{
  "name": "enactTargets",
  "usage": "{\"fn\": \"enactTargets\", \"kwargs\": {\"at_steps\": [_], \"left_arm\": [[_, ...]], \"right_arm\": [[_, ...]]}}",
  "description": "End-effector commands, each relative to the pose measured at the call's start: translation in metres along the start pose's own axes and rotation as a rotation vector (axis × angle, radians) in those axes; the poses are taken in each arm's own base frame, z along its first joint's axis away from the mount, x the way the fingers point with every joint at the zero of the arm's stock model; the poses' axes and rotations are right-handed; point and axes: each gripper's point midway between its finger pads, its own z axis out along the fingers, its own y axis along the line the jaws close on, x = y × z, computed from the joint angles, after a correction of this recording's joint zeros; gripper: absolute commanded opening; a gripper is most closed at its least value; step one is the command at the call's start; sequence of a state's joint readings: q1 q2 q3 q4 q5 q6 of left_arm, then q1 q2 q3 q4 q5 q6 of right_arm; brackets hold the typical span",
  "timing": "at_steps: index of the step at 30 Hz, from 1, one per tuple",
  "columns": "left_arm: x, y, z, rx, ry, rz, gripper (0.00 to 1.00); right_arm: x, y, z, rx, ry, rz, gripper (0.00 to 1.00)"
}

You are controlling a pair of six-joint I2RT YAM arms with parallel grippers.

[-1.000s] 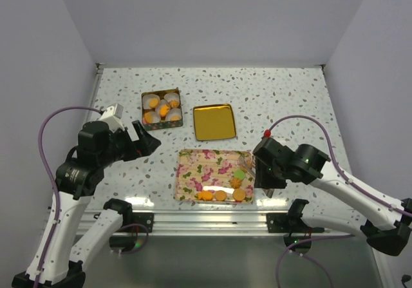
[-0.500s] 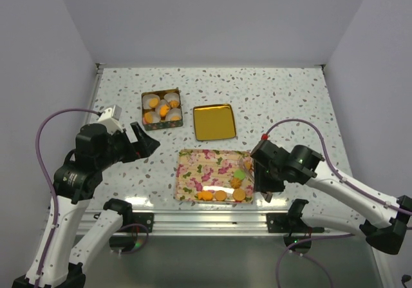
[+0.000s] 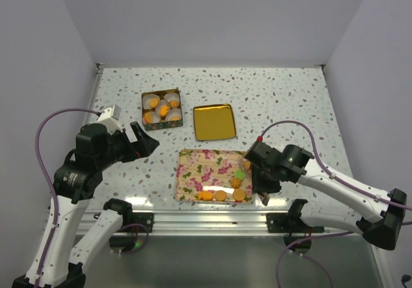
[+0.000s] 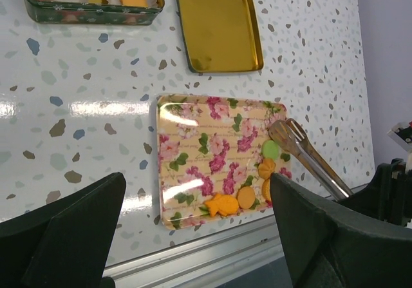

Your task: Pack the cookies

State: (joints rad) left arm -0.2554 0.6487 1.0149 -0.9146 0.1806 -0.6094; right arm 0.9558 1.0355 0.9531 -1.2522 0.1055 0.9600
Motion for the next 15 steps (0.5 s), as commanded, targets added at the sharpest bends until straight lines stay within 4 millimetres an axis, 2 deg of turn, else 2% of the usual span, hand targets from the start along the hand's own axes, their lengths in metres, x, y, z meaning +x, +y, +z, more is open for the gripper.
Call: {"fn": "enactTargets", "kwargs": {"at_steps": [1, 6, 8, 9, 11, 12, 14, 15], "left_arm": [[-0.001, 0.003, 0.0, -0.013, -0.006, 0.003, 1.0], [-0.004, 0.002, 0.001, -0.019, -0.01, 0.01, 1.0], [-0.007, 0.002, 0.0, -0.024, -0.014, 0.014, 1.0], [-0.008, 0.002, 0.0, -0.027, -0.012, 0.015, 1.0], [-0.01, 0.001, 0.0, -0.028, -0.016, 0.02, 1.0], [-0.012, 0.0, -0.001, -0.027, -0.02, 0.02, 1.0], [-0.014, 0.0, -0.001, -0.033, -0.026, 0.024, 1.0], [-0.015, 0.0, -0.001, -0.036, -0.027, 0.024, 1.0]], "right_arm": [[-0.002, 0.0, 0.001, 0.012, -0.007, -0.003, 0.39], [-0.014, 0.009, -0.005, 0.011, -0.029, -0.019, 0.37], [-0.026, 0.02, -0.013, 0.004, -0.051, -0.039, 0.37], [-0.037, 0.029, -0.025, -0.017, -0.084, -0.043, 0.37], [-0.047, 0.037, -0.03, 0.0, -0.094, -0.074, 0.37], [-0.06, 0.047, -0.043, -0.026, -0.133, -0.08, 0.37], [-0.072, 0.059, -0.047, -0.019, -0.144, -0.096, 0.37], [-0.082, 0.07, -0.058, -0.05, -0.174, -0.098, 0.37]]}}
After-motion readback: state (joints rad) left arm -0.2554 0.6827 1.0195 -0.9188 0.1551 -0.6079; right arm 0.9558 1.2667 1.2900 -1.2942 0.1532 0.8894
